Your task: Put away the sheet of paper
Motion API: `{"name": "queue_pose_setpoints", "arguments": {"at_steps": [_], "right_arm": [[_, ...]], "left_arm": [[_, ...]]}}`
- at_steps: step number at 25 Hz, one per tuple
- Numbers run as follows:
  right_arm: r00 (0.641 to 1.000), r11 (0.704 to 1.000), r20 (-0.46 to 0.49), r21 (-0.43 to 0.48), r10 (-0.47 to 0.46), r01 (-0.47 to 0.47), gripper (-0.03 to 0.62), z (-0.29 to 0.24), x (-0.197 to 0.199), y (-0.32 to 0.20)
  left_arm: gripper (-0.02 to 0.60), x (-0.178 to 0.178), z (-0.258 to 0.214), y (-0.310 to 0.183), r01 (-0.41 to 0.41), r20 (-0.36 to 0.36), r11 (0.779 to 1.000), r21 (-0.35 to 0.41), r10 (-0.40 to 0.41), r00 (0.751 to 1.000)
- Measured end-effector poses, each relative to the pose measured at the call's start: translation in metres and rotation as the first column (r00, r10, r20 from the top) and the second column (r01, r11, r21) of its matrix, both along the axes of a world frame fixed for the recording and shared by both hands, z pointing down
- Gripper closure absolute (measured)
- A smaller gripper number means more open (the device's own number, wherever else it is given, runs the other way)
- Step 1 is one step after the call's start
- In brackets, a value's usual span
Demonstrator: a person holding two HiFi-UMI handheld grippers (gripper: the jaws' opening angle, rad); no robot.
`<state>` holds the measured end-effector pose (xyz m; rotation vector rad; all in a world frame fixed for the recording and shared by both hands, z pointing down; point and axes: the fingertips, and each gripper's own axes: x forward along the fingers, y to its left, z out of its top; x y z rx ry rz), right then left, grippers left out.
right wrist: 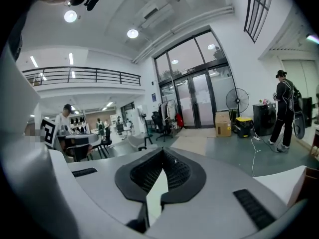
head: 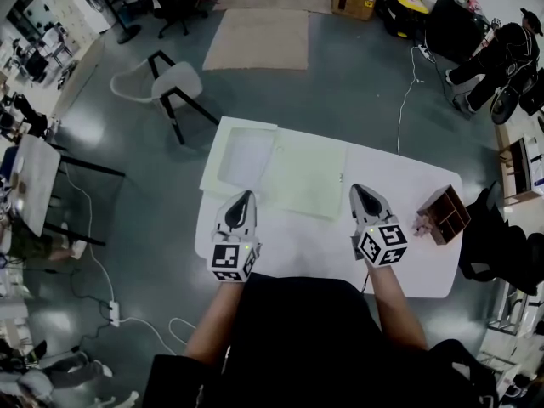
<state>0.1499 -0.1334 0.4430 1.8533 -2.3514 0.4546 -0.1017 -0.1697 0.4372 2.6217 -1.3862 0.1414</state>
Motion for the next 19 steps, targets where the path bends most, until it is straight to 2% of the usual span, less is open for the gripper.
{"name": "queue_pose_setpoints", "arguments": {"at_steps": [5,19], "right_arm": [[1.000,1.000,-0.009,0.000,0.005,-0.005,0.595,0.003,0.003,0.004],[0.999,1.000,-0.041,-0.003,-0.003,0.003,0.595,0.008,0.015,0.014]], "left_arm": [[0.577,-0.007,0.012,0.002,0.024,0.009,0.999,-0.023,-0.023,1.000],[0.577,0.001,0.032,0.017,0.020,0.015,0.997,-0.070,-0.019,1.000]]}}
